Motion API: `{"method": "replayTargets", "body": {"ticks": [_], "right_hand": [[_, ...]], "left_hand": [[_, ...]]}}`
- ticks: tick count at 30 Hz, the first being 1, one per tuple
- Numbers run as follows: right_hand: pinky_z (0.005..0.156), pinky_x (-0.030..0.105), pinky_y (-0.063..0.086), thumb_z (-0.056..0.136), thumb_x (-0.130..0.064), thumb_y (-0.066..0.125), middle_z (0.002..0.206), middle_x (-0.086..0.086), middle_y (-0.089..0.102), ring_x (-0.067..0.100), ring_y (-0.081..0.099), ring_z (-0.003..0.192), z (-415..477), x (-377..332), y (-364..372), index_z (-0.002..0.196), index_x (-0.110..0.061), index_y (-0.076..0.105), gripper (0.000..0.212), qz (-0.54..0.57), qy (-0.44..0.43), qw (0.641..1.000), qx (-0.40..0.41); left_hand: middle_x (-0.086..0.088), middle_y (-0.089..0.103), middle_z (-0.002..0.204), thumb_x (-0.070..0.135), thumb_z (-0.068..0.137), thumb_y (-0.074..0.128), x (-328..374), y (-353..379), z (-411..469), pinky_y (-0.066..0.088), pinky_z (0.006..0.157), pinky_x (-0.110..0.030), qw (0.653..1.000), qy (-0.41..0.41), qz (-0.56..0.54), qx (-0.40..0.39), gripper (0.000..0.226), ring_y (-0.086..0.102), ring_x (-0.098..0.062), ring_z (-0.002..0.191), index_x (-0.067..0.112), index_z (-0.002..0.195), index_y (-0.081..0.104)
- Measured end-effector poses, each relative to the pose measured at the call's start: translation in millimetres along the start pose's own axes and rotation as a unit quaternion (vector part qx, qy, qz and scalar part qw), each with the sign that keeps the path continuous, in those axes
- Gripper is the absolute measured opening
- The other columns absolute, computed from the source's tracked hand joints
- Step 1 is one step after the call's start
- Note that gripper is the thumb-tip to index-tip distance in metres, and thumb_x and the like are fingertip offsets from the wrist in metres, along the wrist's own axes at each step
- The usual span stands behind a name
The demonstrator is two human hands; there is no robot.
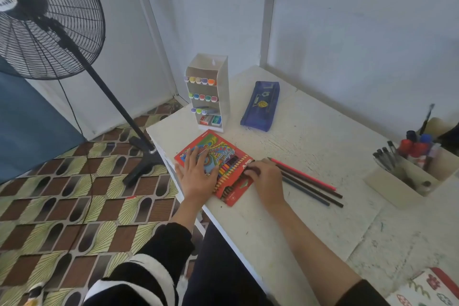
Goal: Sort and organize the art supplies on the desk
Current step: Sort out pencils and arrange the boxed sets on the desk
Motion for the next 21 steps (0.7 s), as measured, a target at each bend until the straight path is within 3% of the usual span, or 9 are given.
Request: {"method": "replayTargets", "body": {"ticks": [5, 8, 11, 14, 17, 21], "right_hand": [[0.074, -0.002, 0.034, 0.082, 0.004, 0.064, 0.095, 0.010, 0.064, 0.009, 0.052, 0.083, -9, 5, -2, 0.095, 0.000, 0.069, 0.015, -0.002, -0.022, 1.000, 0.021], [0.079, -0.003, 0.035, 0.082, 0.011, 0.059, 0.099, 0.011, 0.065, 0.010, 0.056, 0.086, -14, 8, -4, 0.101, 0.000, 0.067, 0.022, -0.001, -0.056, 0.998, 0.014], [0.083, 0.006, 0.039, 0.083, 0.011, 0.055, 0.103, 0.011, 0.063, 0.015, 0.059, 0.092, -12, 5, -8, 0.105, -0.001, 0.065, 0.026, 0.000, -0.093, 0.995, -0.023], [0.084, 0.013, 0.040, 0.086, 0.004, 0.054, 0.098, 0.010, 0.062, 0.013, 0.053, 0.090, -6, 8, -28, 0.100, 0.001, 0.067, 0.020, -0.020, -0.105, 0.994, 0.014], [0.080, 0.027, 0.042, 0.087, 0.000, 0.059, 0.101, 0.011, 0.063, 0.021, 0.052, 0.095, 5, 29, -57, 0.106, -0.002, 0.069, 0.021, -0.125, -0.034, 0.990, 0.060], [0.078, 0.033, 0.037, 0.091, -0.030, 0.059, 0.114, 0.001, 0.057, 0.022, 0.046, 0.105, 11, 55, -76, 0.117, -0.021, 0.065, 0.028, -0.291, 0.069, 0.954, -0.021]], "left_hand": [[0.007, 0.018, 0.157, 0.051, 0.093, 0.046, 0, 0, 0, -0.015, 0.113, -0.041, 1.000, 0.001, -0.005, 0.006, 0.056, 0.002, -0.013, 0.147, 0.031, 0.144, 0.034], [0.007, 0.019, 0.157, 0.051, 0.093, 0.047, 1, 0, 0, -0.014, 0.114, -0.042, 1.000, 0.001, -0.007, 0.009, 0.055, 0.003, -0.013, 0.147, 0.031, 0.143, 0.035], [0.007, 0.019, 0.157, 0.051, 0.093, 0.047, 1, 0, 0, -0.015, 0.114, -0.041, 1.000, 0.003, -0.007, 0.005, 0.055, 0.001, -0.012, 0.147, 0.032, 0.144, 0.034], [0.008, 0.017, 0.157, 0.052, 0.093, 0.046, 0, 0, 0, -0.016, 0.113, -0.041, 1.000, 0.002, -0.008, 0.003, 0.056, 0.000, -0.012, 0.147, 0.033, 0.144, 0.032], [0.007, 0.016, 0.157, 0.052, 0.093, 0.046, 1, 0, 0, -0.016, 0.113, -0.041, 1.000, 0.000, -0.002, -0.002, 0.057, 0.000, -0.013, 0.147, 0.033, 0.145, 0.032], [0.007, 0.016, 0.158, 0.053, 0.093, 0.045, 1, -1, 0, -0.015, 0.114, -0.042, 1.000, -0.001, 0.000, -0.003, 0.057, 0.000, -0.013, 0.147, 0.033, 0.145, 0.032]]}}
Point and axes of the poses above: each hand's wrist, its own z-axis towards the middle knuckle, its own y-axis out of the palm, x = y × z, the point moved 5 cm from there along z, towards the middle knuckle
